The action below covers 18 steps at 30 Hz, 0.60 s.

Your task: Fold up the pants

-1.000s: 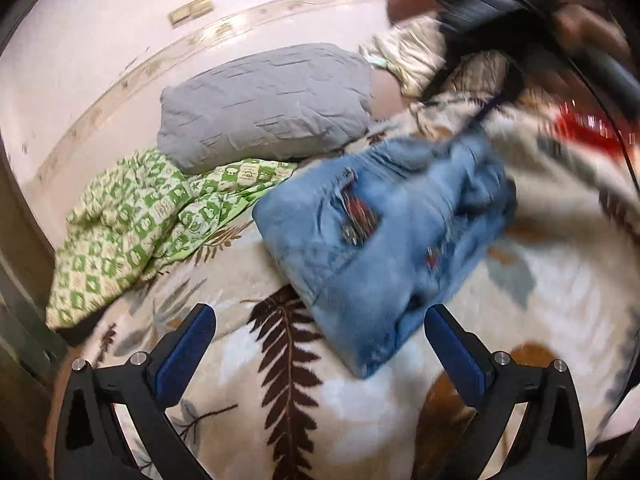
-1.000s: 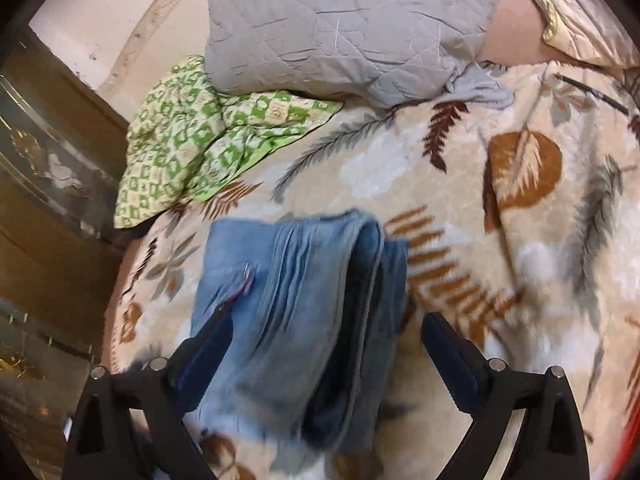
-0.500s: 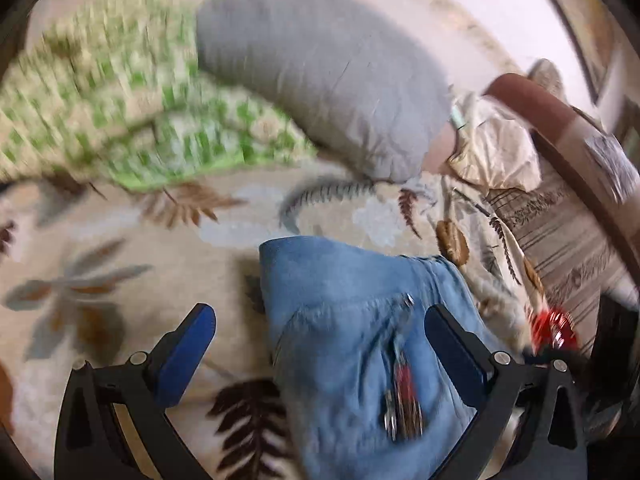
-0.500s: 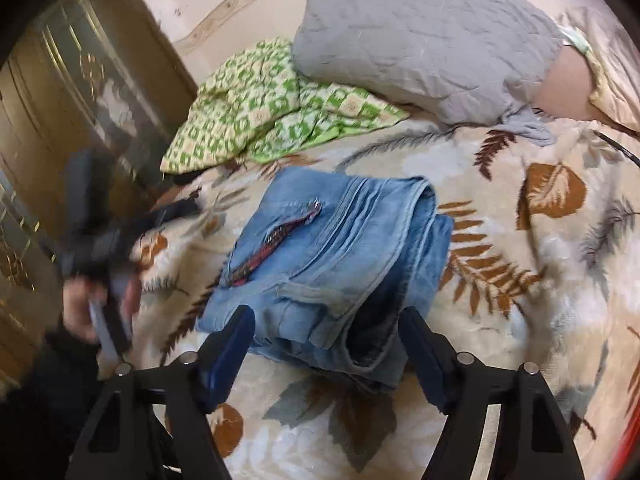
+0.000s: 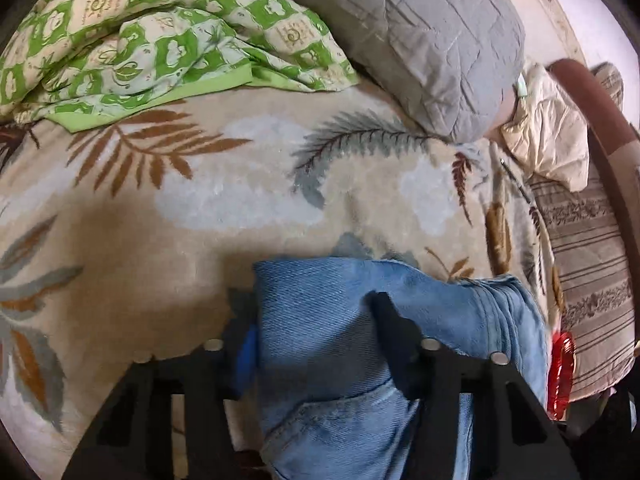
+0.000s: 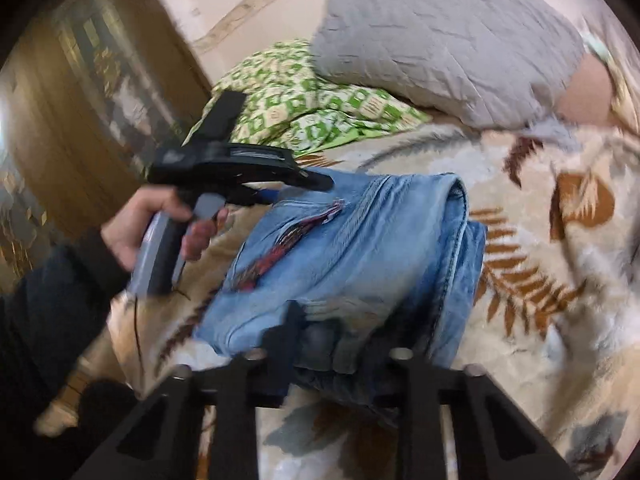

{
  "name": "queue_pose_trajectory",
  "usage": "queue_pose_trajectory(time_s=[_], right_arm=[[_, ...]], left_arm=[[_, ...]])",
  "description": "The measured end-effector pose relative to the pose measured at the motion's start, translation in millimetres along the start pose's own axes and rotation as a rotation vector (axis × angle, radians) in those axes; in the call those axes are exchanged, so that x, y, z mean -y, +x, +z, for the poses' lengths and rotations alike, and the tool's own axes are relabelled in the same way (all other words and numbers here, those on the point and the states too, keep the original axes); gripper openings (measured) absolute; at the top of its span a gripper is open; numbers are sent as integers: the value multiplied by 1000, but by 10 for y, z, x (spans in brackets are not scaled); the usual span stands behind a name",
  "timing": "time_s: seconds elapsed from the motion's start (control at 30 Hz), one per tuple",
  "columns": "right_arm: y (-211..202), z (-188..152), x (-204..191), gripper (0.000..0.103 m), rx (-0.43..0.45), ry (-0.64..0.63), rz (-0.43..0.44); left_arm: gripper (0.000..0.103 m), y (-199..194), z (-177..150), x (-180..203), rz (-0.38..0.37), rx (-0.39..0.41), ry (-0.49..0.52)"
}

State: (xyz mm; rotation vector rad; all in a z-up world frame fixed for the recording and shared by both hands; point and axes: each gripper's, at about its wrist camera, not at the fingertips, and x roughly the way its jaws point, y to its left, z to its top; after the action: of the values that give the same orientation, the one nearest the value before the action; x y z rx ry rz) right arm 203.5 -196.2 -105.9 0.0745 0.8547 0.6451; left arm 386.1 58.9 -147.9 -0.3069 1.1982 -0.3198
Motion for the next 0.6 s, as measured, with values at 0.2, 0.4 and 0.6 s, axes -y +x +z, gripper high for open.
queue_pose_trajectory(time_s=[0.2,0.4,0.6], right_arm=[[-95,-330,103,13,49,42,-75],[-179,-279,180,14,53,73,-49],[-469,-320,33,84,75,-12,-53]], left_arm=[[43,121,70,-90,32,-33,-14],[51,6,47,26,76,10,25],[89,-610,-257,251,36,139,165]])
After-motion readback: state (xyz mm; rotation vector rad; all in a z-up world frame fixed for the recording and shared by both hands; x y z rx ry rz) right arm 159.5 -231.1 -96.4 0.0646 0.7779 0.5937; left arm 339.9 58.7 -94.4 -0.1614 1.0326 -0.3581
